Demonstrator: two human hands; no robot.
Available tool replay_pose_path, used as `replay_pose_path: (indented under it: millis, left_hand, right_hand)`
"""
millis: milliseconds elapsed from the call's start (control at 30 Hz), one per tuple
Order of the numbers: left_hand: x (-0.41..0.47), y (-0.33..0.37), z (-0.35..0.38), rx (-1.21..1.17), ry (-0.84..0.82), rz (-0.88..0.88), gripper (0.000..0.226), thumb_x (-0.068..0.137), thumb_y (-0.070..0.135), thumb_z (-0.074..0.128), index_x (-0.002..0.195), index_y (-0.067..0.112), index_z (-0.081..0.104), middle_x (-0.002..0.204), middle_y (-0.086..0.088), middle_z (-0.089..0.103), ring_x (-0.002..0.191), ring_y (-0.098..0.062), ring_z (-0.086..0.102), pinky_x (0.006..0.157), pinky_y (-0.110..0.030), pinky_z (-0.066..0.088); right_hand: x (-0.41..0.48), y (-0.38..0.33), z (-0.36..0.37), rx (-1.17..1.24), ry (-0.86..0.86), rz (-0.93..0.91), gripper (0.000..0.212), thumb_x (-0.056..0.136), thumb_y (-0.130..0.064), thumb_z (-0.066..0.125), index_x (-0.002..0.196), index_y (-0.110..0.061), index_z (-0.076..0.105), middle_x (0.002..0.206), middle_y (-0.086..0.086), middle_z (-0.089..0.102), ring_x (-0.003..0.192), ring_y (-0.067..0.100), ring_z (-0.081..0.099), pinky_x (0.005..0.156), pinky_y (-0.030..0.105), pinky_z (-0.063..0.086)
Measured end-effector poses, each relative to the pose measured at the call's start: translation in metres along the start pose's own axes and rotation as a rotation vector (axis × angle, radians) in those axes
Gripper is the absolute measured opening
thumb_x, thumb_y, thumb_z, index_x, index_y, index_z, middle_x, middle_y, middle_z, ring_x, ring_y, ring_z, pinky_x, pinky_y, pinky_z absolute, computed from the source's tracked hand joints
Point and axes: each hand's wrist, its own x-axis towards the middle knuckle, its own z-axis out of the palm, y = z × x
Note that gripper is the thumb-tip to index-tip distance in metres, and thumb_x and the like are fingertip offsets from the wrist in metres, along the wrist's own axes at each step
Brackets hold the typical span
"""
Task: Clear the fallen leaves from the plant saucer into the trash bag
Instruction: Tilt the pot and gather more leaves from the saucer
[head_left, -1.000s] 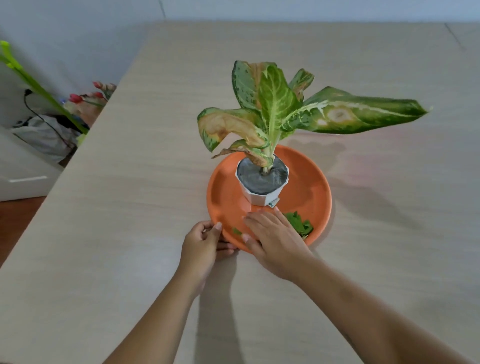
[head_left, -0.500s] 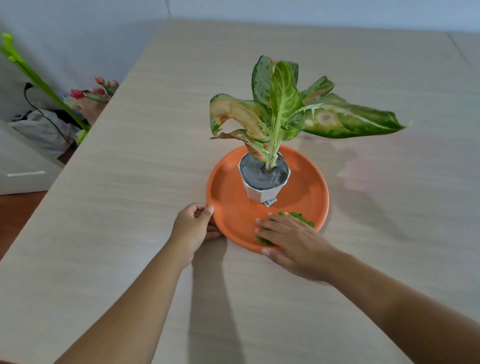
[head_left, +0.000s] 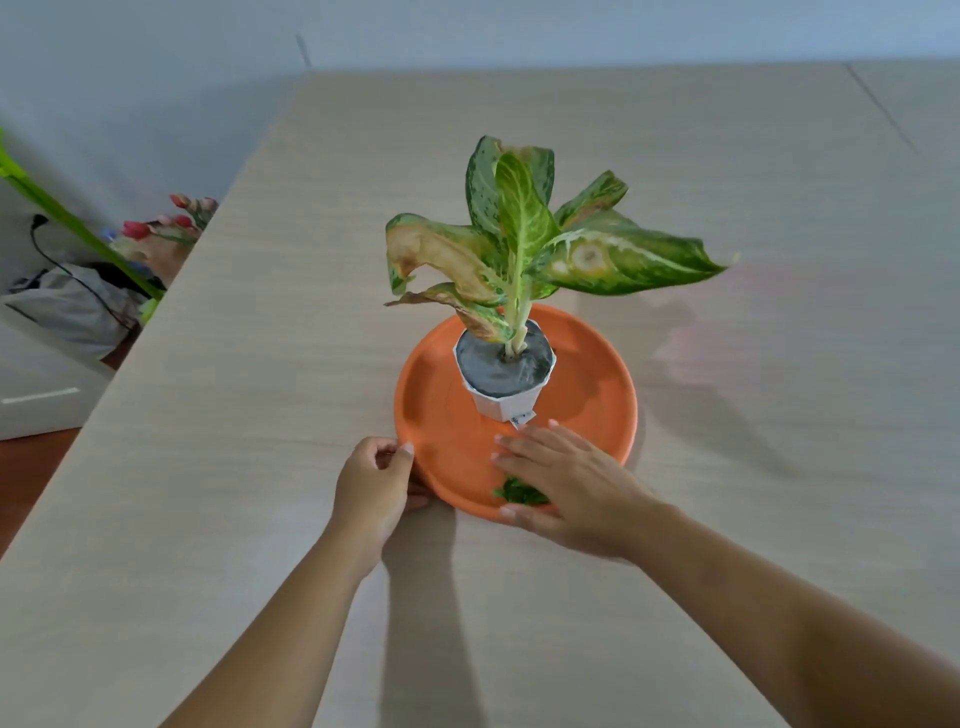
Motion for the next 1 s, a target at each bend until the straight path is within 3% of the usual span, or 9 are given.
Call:
replay_pose_path:
  millis: [100, 200, 333, 433, 467, 567, 733, 833, 1000]
  left_hand:
    - [-0.005, 0.003, 0.006, 0.285, 0.271, 0.440, 0.032, 0.085, 0.022, 0.069, 0.112, 0.013, 0.055, 0.115, -0.004, 0.053, 0.099, -0.019, 0.056, 0.089, -0.035, 0.048]
    - [-0.011, 0.018, 0.022, 0.390, 0.217, 0.739, 0.051, 0.074, 0.031, 0.080, 0.113, 0.014, 0.053, 0.116, -0.001, 0.054, 0.111, -0.018, 0.049, 0.096, -0.036, 0.044]
    - [-0.004, 0.038, 0.042, 0.384, 0.035, 0.790, 0.064, 0.071, 0.044, 0.079, 0.121, 0.021, 0.045, 0.138, 0.001, 0.045, 0.134, -0.016, 0.038, 0.107, -0.032, 0.040]
    - [0.004, 0.043, 0.049, 0.443, -0.030, 0.838, 0.064, 0.071, 0.049, 0.077, 0.123, 0.027, 0.046, 0.148, 0.003, 0.037, 0.141, -0.011, 0.028, 0.104, -0.011, 0.033]
    - [0.007, 0.044, 0.050, 0.466, -0.054, 0.844, 0.062, 0.072, 0.052, 0.075, 0.124, 0.031, 0.047, 0.150, 0.004, 0.035, 0.141, -0.010, 0.029, 0.102, -0.011, 0.037]
    - [0.011, 0.040, 0.054, 0.470, -0.083, 0.870, 0.060, 0.073, 0.055, 0.073, 0.126, 0.039, 0.048, 0.150, 0.004, 0.033, 0.138, -0.013, 0.035, 0.098, -0.029, 0.051]
    - [0.016, 0.039, 0.062, 0.457, -0.044, 0.903, 0.059, 0.074, 0.052, 0.074, 0.126, 0.036, 0.051, 0.150, 0.002, 0.033, 0.138, -0.013, 0.034, 0.097, -0.019, 0.048]
    - [0.020, 0.039, 0.067, 0.422, -0.012, 0.936, 0.056, 0.073, 0.045, 0.078, 0.122, 0.032, 0.055, 0.147, -0.002, 0.035, 0.136, -0.015, 0.038, 0.097, -0.022, 0.051]
    - [0.023, 0.039, 0.073, 0.436, 0.013, 1.030, 0.051, 0.075, 0.039, 0.077, 0.120, 0.024, 0.057, 0.136, -0.002, 0.047, 0.125, -0.016, 0.048, 0.091, -0.027, 0.054]
  right_hand:
    - [-0.007, 0.016, -0.007, 0.005, 0.045, 0.155, 0.069, 0.091, -0.068, 0.028, 0.148, -0.029, 0.030, 0.157, -0.010, 0.026, 0.147, 0.012, 0.011, 0.121, 0.039, 0.006]
    - [-0.011, 0.020, -0.005, -0.036, 0.068, 0.191, 0.071, 0.090, -0.071, 0.024, 0.147, -0.029, 0.034, 0.157, -0.008, 0.028, 0.147, 0.013, 0.015, 0.121, 0.036, 0.006]
    - [-0.009, 0.019, -0.002, -0.054, 0.061, 0.212, 0.074, 0.089, -0.073, 0.017, 0.147, -0.031, 0.034, 0.158, -0.009, 0.023, 0.148, 0.012, 0.011, 0.120, 0.034, 0.003]
    - [-0.008, 0.019, -0.002, -0.058, 0.070, 0.219, 0.075, 0.089, -0.073, 0.016, 0.146, -0.030, 0.035, 0.158, -0.007, 0.025, 0.148, 0.014, 0.012, 0.118, 0.034, 0.003]
    - [-0.008, 0.018, -0.002, -0.056, 0.072, 0.222, 0.074, 0.089, -0.073, 0.016, 0.146, -0.030, 0.036, 0.157, -0.007, 0.026, 0.147, 0.014, 0.014, 0.117, 0.034, 0.004]
    - [-0.008, 0.017, -0.002, -0.058, 0.075, 0.228, 0.073, 0.089, -0.072, 0.017, 0.143, -0.030, 0.042, 0.156, -0.005, 0.030, 0.147, 0.016, 0.019, 0.117, 0.036, 0.009]
    - [-0.007, 0.017, -0.002, -0.061, 0.070, 0.246, 0.073, 0.089, -0.072, 0.014, 0.139, -0.031, 0.048, 0.153, -0.004, 0.036, 0.145, 0.018, 0.025, 0.116, 0.040, 0.019]
    - [-0.007, 0.016, -0.002, -0.069, 0.075, 0.258, 0.072, 0.090, -0.072, 0.015, 0.135, -0.030, 0.052, 0.150, -0.002, 0.043, 0.142, 0.019, 0.031, 0.114, 0.041, 0.026]
    - [-0.005, 0.013, -0.001, -0.047, 0.066, 0.263, 0.071, 0.090, -0.072, 0.015, 0.140, -0.032, 0.045, 0.154, -0.003, 0.035, 0.146, 0.017, 0.022, 0.116, 0.041, 0.020]
